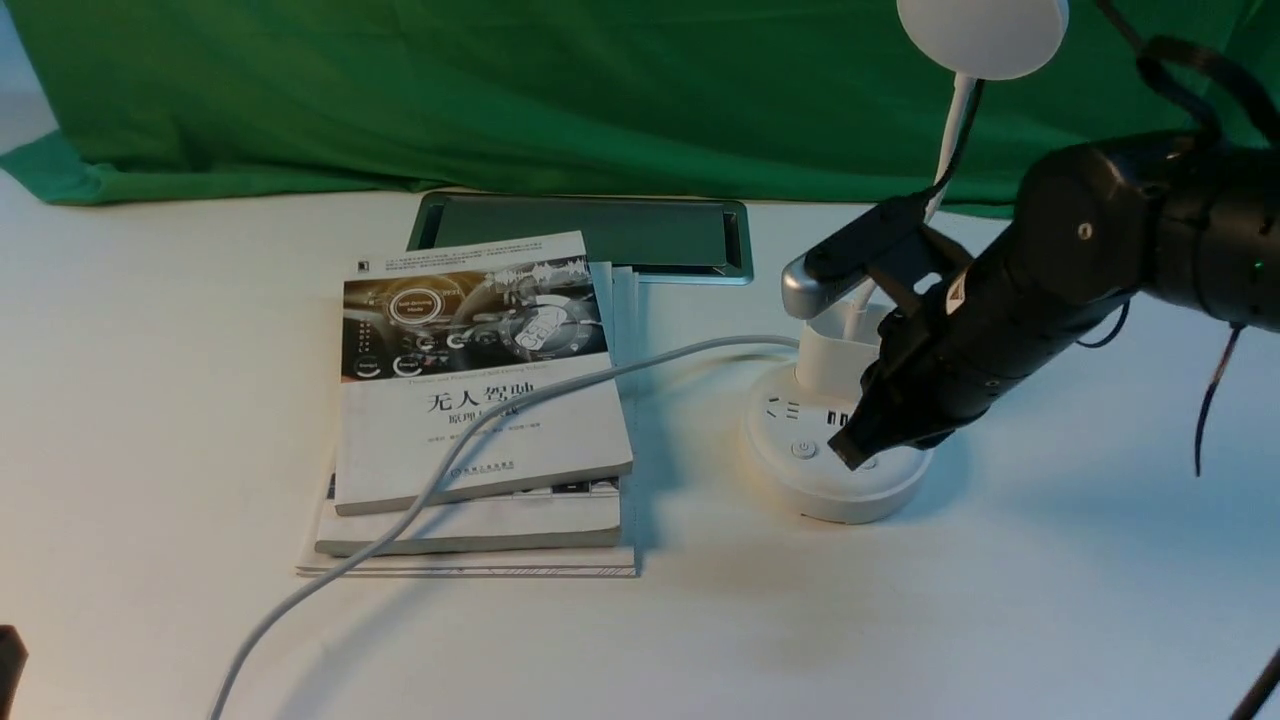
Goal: Turn on the desk lamp on the white desktop with your hand.
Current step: 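Press the button on the base of the white desk lamp with the right gripper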
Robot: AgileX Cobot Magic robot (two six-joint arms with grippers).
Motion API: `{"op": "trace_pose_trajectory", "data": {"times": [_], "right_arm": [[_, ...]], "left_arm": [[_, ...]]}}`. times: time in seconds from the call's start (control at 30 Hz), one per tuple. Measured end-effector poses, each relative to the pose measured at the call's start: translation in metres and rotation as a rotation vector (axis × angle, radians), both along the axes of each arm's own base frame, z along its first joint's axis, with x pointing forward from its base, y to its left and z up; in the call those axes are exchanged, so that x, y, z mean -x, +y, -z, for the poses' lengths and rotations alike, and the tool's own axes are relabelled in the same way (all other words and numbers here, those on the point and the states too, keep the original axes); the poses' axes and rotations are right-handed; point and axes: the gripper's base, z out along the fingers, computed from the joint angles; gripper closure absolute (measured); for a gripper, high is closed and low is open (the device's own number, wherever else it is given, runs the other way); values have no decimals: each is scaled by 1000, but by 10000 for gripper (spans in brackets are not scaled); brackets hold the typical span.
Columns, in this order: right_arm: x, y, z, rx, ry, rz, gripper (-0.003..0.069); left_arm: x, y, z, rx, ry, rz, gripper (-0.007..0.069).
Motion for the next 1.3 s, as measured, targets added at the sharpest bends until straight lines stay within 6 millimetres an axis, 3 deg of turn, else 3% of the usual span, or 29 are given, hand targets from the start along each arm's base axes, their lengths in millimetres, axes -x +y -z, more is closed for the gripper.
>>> {"op": "trace_pose_trajectory", "data": {"times": [0.2,0.87,1.3], "right_arm": [[-8,1,21,38,11,-9,629],[-16,-1,27,79,-42,18,629],[-19,7,45,114,-6,-7,629]], "left_arm": [[0,0,0,0,0,0,603],[0,0,0,0,0,0,603],[0,0,0,0,0,0,603]]}}
